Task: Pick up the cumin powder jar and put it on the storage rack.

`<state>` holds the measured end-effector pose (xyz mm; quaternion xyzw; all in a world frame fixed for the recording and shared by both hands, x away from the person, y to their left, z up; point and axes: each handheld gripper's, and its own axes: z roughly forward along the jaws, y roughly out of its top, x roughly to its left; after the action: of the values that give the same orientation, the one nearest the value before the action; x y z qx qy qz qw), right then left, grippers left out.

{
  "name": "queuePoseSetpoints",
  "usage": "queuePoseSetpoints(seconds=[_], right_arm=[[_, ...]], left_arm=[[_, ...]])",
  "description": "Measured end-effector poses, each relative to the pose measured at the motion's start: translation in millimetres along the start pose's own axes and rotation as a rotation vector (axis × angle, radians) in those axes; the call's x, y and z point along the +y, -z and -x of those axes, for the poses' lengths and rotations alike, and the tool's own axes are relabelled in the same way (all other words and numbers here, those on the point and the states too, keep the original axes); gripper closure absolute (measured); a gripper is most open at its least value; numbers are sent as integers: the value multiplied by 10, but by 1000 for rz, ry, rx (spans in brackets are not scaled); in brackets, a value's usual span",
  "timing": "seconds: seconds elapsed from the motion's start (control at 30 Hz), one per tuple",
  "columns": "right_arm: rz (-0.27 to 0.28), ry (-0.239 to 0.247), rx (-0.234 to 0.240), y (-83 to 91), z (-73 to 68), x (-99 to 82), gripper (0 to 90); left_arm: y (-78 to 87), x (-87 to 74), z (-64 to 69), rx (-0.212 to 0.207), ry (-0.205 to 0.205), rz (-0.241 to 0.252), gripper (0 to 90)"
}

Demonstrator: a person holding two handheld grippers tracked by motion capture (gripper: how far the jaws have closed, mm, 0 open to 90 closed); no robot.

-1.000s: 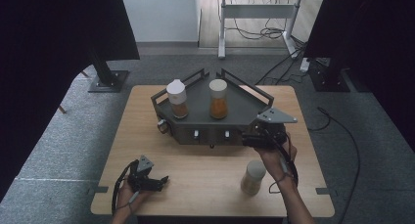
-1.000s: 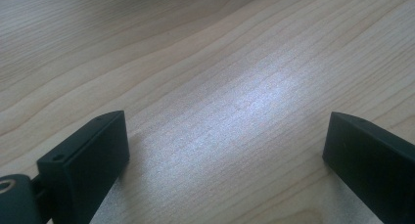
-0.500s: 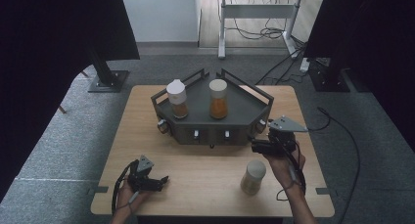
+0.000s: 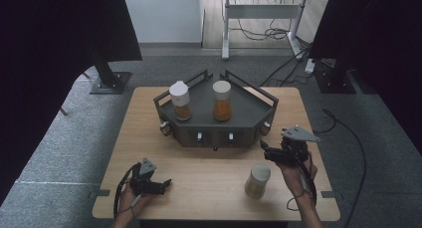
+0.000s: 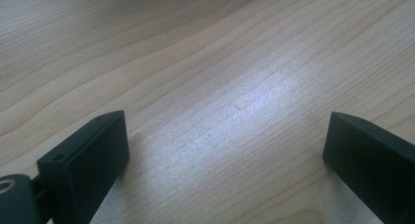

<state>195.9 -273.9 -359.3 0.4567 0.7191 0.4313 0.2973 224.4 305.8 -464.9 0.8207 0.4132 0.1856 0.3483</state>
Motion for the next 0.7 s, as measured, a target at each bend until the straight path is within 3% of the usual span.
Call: queuePoseSetpoints(seconds=[0.7], right_arm=[[-55,-70,-62,-87,134,-362,130]], left_arm=[[0,0,0,0,-1,0,30]])
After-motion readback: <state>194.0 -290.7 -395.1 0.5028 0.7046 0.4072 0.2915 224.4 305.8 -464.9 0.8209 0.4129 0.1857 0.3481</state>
